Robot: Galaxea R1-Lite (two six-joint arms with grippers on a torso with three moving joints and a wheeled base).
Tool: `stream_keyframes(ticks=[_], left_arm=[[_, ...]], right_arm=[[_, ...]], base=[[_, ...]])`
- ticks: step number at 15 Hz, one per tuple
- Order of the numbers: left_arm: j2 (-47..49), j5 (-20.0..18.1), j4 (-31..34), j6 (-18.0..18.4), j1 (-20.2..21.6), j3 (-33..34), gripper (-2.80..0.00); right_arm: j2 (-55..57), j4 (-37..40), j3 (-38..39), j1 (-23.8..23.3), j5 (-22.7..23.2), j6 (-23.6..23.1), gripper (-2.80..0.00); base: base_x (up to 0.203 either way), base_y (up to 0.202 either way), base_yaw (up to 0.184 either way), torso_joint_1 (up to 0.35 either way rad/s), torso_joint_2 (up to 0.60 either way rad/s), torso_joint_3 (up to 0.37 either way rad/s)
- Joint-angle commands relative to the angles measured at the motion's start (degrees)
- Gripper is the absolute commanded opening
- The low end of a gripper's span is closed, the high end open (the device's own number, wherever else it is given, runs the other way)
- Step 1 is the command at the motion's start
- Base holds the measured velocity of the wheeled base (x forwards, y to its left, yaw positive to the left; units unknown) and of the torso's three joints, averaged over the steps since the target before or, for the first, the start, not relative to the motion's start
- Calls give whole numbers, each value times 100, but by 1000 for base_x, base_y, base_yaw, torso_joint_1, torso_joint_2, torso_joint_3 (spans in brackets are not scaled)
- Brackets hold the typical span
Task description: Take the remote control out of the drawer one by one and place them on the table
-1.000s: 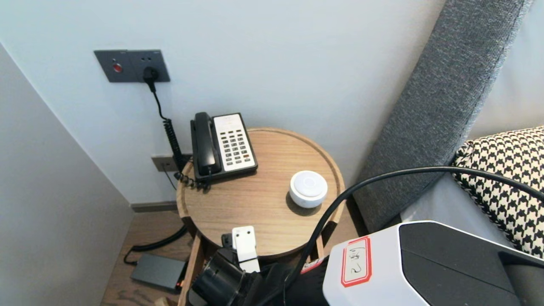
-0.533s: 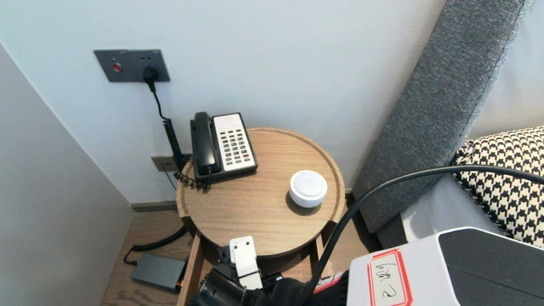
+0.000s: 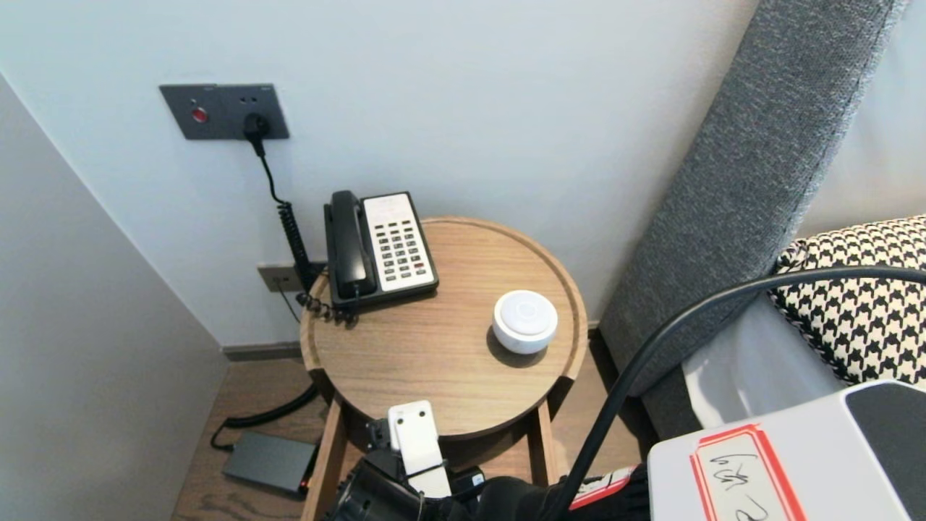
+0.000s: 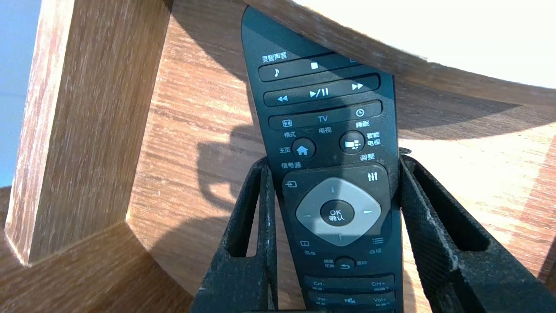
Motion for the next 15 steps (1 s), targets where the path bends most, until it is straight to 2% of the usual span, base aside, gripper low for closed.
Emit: stream_keyframes(ticks=[1, 2, 8, 13, 15], left_arm=[[-6, 0, -3, 1, 4, 70, -280], [-6, 0, -3, 1, 2, 70, -280], [-6, 0, -3, 1, 2, 70, -280], [-6, 0, -3, 1, -4, 70, -280], [-6, 0, -3, 1, 4, 70, -280]], right_arm=[[-39, 101, -66, -35, 425, 50, -280], [14, 140, -131, -139, 631, 69, -280], [22, 299, -325, -692, 1153, 74, -280], [184, 285, -385, -784, 1314, 47, -280], [230, 306, -499, -921, 1529, 40, -280]], base=[[0, 0, 0, 0, 0, 0], [0, 0, 0, 0, 0, 0], [0, 0, 0, 0, 0, 0], [0, 0, 0, 0, 0, 0], [0, 0, 0, 0, 0, 0]])
